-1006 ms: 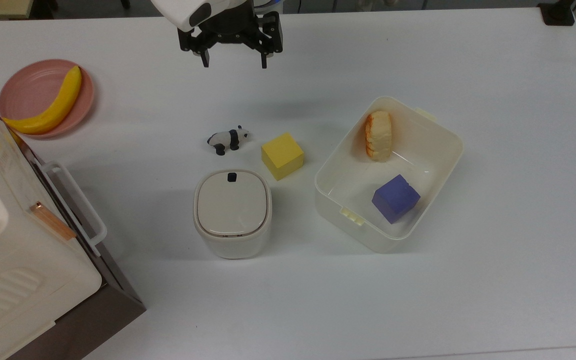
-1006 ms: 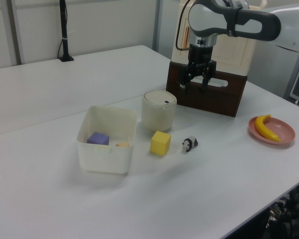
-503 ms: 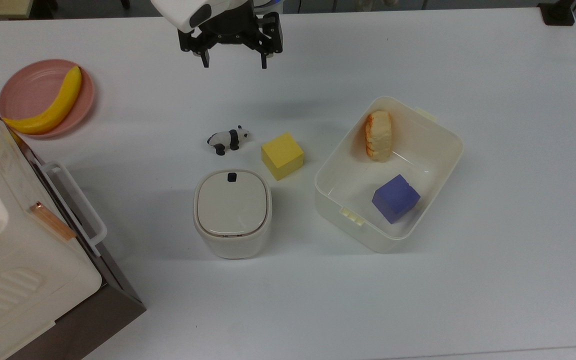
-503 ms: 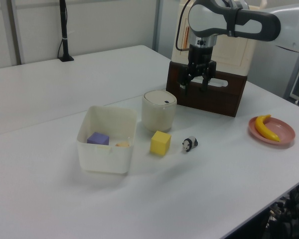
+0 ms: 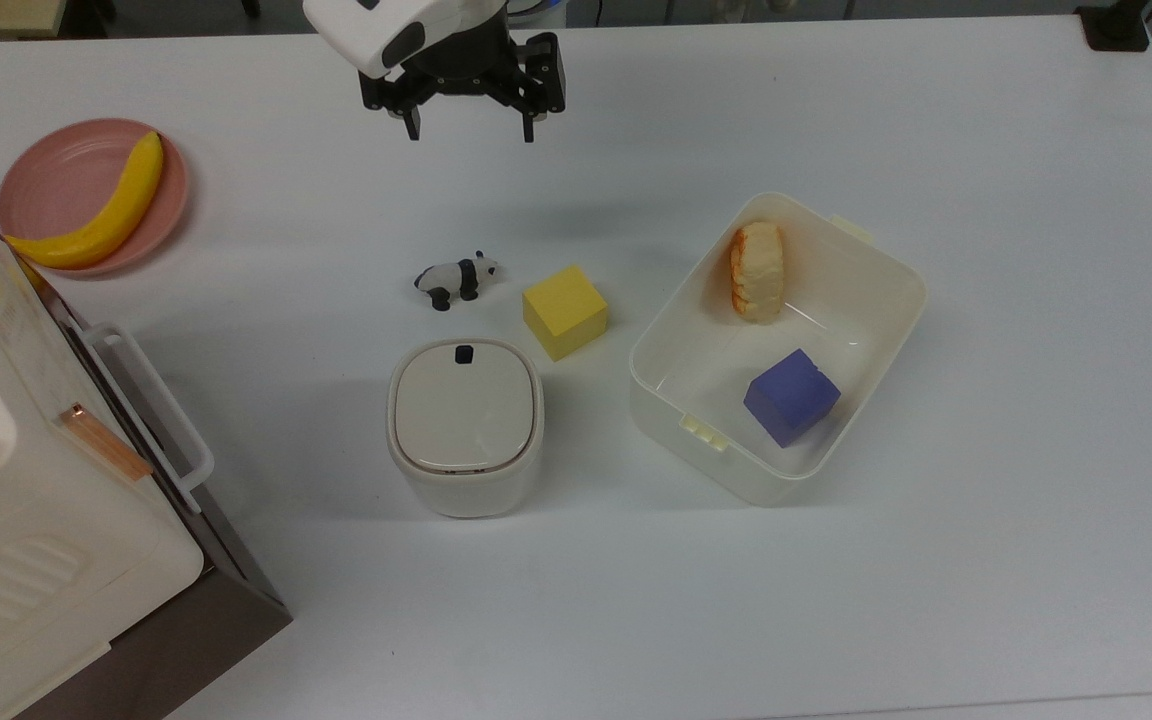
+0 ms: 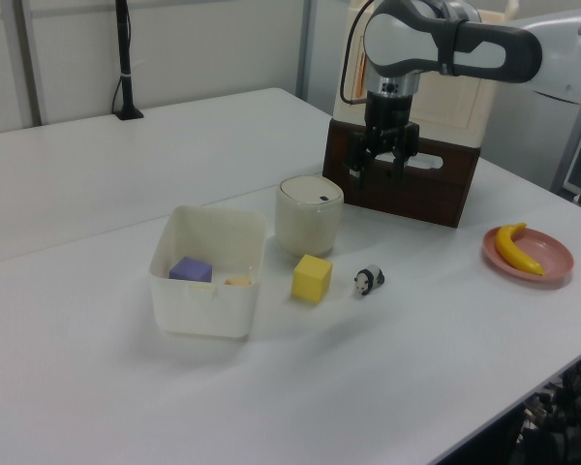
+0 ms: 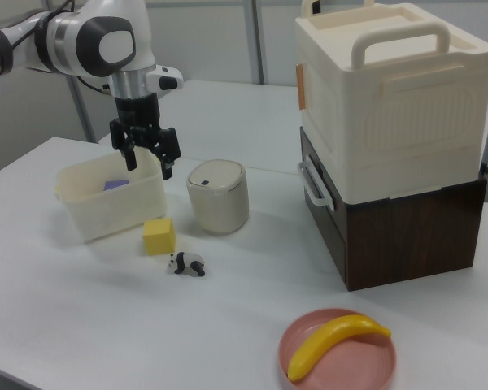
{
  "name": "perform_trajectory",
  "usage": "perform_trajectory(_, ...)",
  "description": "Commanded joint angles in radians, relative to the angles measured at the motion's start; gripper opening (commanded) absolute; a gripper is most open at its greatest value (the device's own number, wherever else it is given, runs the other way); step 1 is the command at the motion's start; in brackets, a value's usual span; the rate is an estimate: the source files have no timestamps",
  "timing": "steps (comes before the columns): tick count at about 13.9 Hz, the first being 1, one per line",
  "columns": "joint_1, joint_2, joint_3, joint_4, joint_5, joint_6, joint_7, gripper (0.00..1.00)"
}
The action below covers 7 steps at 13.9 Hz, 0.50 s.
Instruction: Slide the drawer open
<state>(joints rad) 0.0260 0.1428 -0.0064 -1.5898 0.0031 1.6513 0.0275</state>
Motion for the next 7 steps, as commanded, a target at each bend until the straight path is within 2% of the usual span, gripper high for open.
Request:
perform_trajectory(1,-0.006,-0.02,0.008,-0.035,-0.015,-0.001,-0.018,1.0)
perform_trajectory(7,-0.006,-0.019,0.016,-0.045,-0.015,0.012,-0.018,1.0)
